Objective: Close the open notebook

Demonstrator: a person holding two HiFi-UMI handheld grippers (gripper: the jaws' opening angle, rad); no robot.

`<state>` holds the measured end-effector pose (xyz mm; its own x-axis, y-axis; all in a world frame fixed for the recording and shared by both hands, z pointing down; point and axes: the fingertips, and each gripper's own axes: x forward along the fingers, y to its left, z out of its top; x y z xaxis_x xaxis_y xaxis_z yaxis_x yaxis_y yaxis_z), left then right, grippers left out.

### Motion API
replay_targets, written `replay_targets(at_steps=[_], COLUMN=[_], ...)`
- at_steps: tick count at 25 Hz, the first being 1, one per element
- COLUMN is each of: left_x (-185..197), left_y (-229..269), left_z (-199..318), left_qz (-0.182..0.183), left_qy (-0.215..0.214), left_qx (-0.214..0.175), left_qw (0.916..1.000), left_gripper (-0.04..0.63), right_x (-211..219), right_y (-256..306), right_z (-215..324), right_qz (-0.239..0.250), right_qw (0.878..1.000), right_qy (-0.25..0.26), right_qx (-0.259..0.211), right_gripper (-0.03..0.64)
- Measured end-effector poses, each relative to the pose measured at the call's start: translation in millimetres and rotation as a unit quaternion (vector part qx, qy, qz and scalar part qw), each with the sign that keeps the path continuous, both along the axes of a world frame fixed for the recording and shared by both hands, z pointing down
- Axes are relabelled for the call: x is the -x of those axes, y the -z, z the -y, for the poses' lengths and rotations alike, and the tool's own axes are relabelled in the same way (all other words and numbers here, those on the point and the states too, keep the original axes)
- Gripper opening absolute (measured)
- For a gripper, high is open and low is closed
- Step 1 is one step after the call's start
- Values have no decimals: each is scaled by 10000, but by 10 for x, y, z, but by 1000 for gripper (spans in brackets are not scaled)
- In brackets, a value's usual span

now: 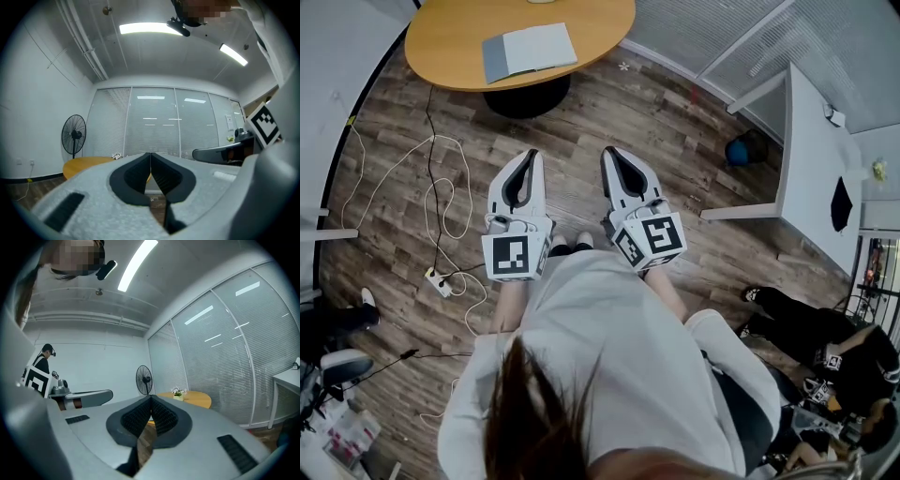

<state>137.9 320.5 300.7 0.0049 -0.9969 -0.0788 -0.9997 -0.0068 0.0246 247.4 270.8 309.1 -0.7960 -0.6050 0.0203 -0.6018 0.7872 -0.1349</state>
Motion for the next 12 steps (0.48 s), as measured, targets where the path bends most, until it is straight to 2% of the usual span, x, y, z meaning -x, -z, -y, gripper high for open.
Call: replay_targets(at_steps=[12], left_x=[405], left_y=[-187], left_z=[-289], left_qz=[-59], left_qy=[131], left_qx=[179], left_qw=[9997], left_gripper=[18], right_x=[152], right_y=[-119], right_z=[-269], right_qz=[-144], right_qw=[9999], right_qy=[-27], right_qx=[69], right_gripper=[3])
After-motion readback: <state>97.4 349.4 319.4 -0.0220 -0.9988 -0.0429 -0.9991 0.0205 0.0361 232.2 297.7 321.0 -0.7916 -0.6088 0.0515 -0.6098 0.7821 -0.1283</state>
